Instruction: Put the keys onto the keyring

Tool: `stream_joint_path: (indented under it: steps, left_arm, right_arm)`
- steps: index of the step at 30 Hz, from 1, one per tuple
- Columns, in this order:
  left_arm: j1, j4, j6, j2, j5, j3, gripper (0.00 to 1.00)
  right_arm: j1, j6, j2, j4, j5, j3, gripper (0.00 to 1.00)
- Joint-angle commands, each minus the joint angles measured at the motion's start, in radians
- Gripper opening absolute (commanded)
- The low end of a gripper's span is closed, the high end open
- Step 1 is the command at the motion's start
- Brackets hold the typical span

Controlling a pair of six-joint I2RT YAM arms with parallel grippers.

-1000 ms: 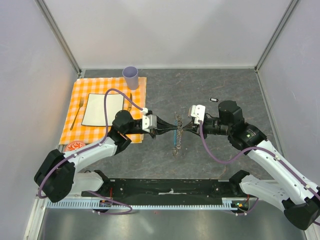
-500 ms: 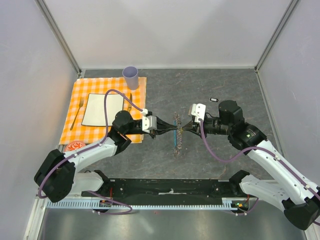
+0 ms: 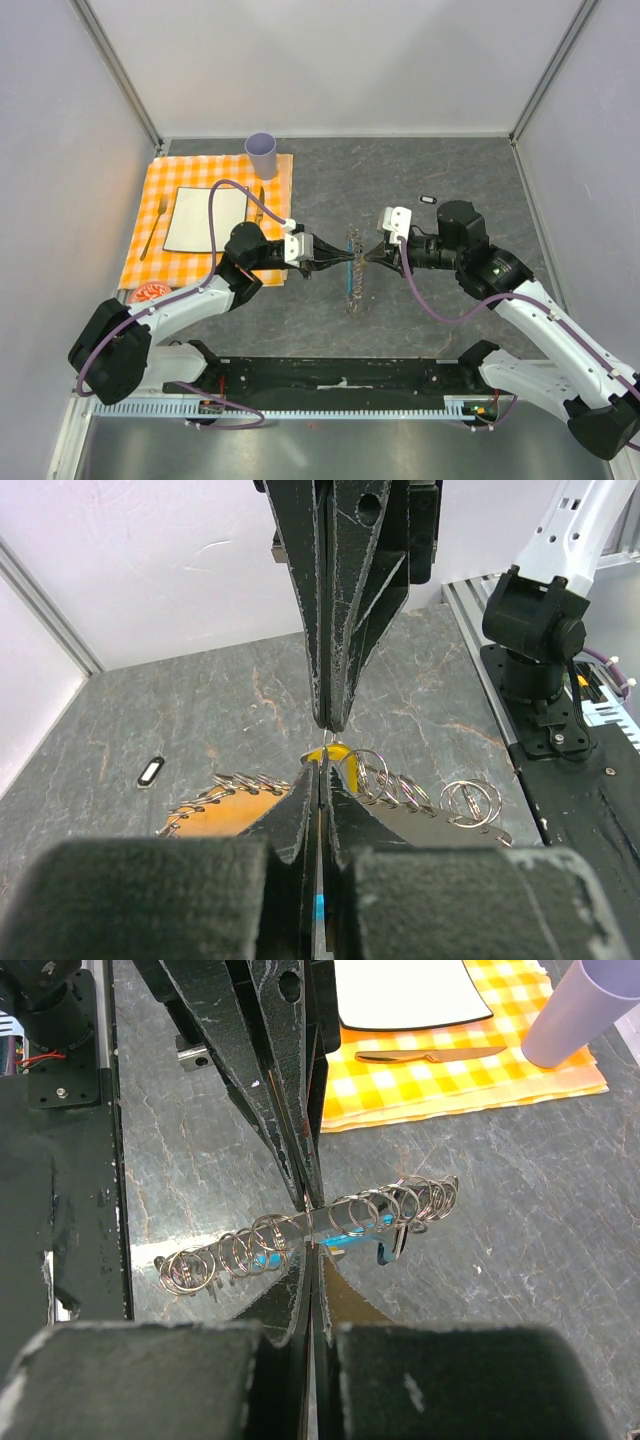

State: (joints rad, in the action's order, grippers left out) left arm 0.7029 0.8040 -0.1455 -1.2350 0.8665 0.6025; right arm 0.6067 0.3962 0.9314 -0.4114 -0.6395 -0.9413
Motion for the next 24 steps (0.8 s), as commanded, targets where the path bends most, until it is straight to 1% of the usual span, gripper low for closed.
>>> stream_joint_path:
  steps: [1,19,24]
  left_arm:
    - [0.006,0.084,-0.042,0.009,0.003,0.005,0.02]
    - [0.006,0.1,-0.034,0.002,0.009,0.002,0.02]
    - [0.006,0.081,-0.078,0.032,-0.024,-0.01,0.02]
  right_arm:
    - [0.005,-0.01,0.001,0.043,-0.031,-0.031,0.0]
    - [0.007,-0.025,0.006,0.06,-0.055,-0.028,0.0]
    - [0.007,-0.019,-0.002,0.048,-0.023,-0.024,0.0]
